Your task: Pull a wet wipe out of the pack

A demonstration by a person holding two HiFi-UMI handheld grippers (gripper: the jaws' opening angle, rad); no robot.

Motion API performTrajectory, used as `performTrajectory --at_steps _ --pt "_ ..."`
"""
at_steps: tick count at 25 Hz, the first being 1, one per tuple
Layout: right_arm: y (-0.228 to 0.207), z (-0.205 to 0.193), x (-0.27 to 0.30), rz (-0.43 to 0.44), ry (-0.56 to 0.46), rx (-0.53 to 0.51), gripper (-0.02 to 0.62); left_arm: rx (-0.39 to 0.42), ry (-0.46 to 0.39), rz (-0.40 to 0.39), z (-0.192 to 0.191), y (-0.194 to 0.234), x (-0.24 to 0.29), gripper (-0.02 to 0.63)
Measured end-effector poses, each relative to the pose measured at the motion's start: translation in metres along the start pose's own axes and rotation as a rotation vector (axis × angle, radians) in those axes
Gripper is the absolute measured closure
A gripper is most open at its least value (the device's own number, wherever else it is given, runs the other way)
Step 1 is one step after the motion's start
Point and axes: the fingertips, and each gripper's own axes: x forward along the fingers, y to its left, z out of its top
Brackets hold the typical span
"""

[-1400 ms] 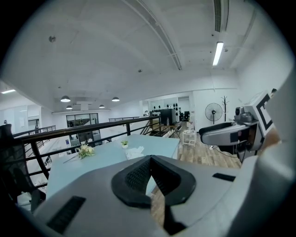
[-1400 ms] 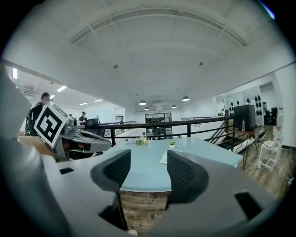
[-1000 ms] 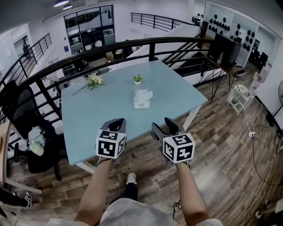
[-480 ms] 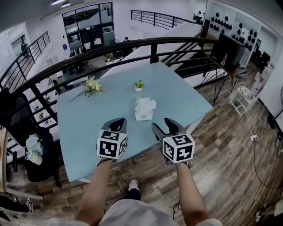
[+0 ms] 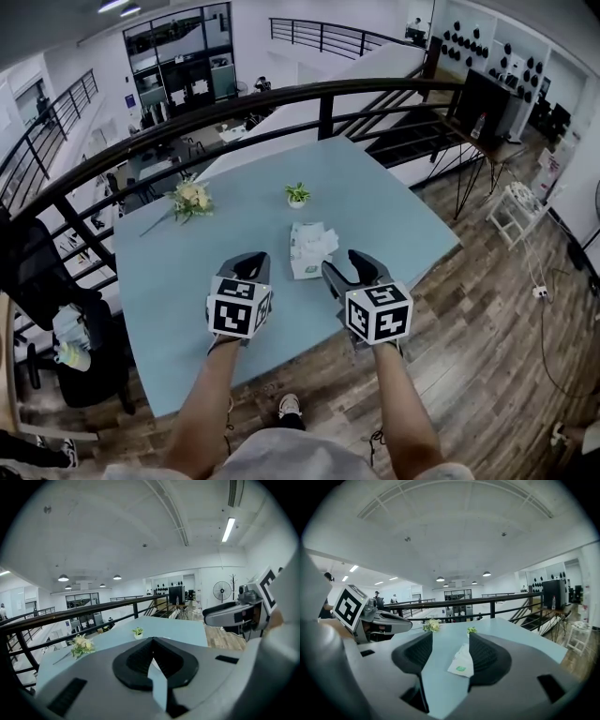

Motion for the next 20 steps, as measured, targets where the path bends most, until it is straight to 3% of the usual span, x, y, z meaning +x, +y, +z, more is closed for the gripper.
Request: performTrajectory --at_steps 20 --pt "-0.023 0.02 0.08 -0.024 0.028 -0.005 0.367 -0.012 0.0 -0.038 0.016 0.054 0.069 0.609"
